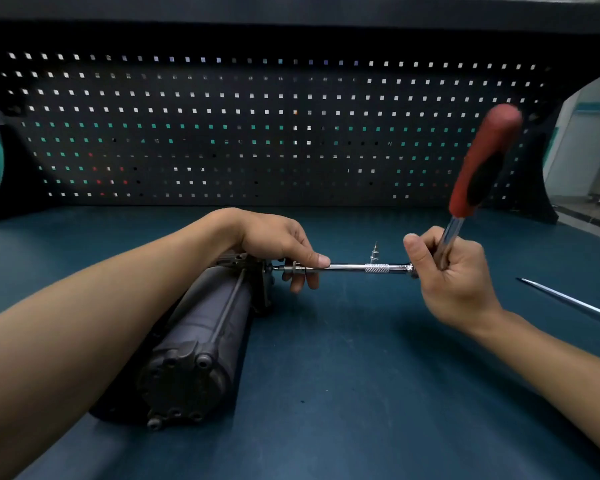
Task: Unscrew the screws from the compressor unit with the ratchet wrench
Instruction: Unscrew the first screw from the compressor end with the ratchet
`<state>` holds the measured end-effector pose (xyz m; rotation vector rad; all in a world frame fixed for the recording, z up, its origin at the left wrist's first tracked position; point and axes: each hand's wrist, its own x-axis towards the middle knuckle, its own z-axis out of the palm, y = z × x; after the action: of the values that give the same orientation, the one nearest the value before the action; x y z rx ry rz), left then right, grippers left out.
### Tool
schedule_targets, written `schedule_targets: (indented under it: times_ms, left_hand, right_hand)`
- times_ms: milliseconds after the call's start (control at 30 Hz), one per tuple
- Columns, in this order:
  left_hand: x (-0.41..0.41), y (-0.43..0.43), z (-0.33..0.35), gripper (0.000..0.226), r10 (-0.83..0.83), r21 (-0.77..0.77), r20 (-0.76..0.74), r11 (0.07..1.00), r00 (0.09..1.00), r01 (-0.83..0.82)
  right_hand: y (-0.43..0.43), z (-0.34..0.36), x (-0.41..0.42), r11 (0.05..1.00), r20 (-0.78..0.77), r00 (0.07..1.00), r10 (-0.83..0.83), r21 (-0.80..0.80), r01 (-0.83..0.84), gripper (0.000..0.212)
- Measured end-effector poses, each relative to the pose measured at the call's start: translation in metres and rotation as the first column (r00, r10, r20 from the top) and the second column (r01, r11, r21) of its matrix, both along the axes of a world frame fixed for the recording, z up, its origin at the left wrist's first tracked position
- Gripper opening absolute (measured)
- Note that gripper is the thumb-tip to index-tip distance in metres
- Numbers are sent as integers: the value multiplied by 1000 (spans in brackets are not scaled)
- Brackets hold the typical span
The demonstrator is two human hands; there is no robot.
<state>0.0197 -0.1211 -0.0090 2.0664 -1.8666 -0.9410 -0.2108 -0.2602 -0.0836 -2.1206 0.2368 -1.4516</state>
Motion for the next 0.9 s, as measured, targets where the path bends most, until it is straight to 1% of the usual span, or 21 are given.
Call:
schedule_targets:
  times_ms: [67, 100, 133, 200, 267, 367, 433, 500, 533, 567, 667, 733, 867, 900]
  left_hand:
    - [1, 0, 0, 40, -6, -14, -5, 1000, 1000, 5]
    - [1, 0, 0, 39, -7, -27, -10, 1000, 1000, 7]
    - [1, 0, 0, 38, -7, -44, -16, 999, 1000, 6]
    - [2, 0, -1, 39, -1, -79, -29, 997, 1000, -1]
    - [2, 0, -1, 40, 3, -101, -39, 995, 999, -7]
    - [3, -1, -2, 42, 12, -109, -49, 994, 999, -17]
    - [5, -1, -3, 38, 14, -111, -42, 994, 999, -18]
    - [5, -2, -4, 36, 14, -111, -24, 994, 1000, -16]
    - [4, -2, -4, 36, 13, -109, -18, 994, 1000, -15]
    - [4, -2, -4, 38, 13, -107, -16, 994, 1000, -14]
    - [2, -1, -3, 42, 12, -108, -21, 994, 1000, -14]
    - [1, 0, -3, 38, 15, -115, -11, 993, 1000, -17]
    - [1, 1, -3, 32, 24, -128, 23, 992, 999, -20]
    - [1, 1, -3, 32, 27, -129, 28, 991, 999, -23]
  right_hand:
    - [-2, -2, 1, 1000, -13, 1000, -5, -6, 5, 45]
    - [-3, -2, 2, 1000, -29, 1000, -6, 16, 6, 49]
    - [-4, -1, 3, 998, -51, 999, 6, 67, -2, 56]
    - [-3, 2, 5, 974, -100, 994, 52, 224, -28, 65]
    - [-3, 7, 8, 929, -158, 987, 40, 371, 22, 67]
    - [-6, 14, 11, 808, -268, 963, 36, 575, 130, 64]
    - [-6, 17, 10, 684, -316, 942, 109, 711, 160, 65]
    - [-4, 18, 7, 542, -323, 921, 216, 825, 162, 62]
    - [-3, 19, 6, 490, -325, 909, 261, 856, 165, 60]
    - [-2, 19, 5, 461, -331, 896, 296, 871, 170, 58]
    - [-3, 22, 3, 419, -336, 867, 369, 893, 168, 51]
    - [-4, 25, 2, 377, -317, 853, 414, 913, 156, 50]
    - [-4, 26, 0, 242, -256, 832, 492, 958, 152, 50]
    - [-3, 25, 0, 237, -262, 825, 502, 958, 160, 47]
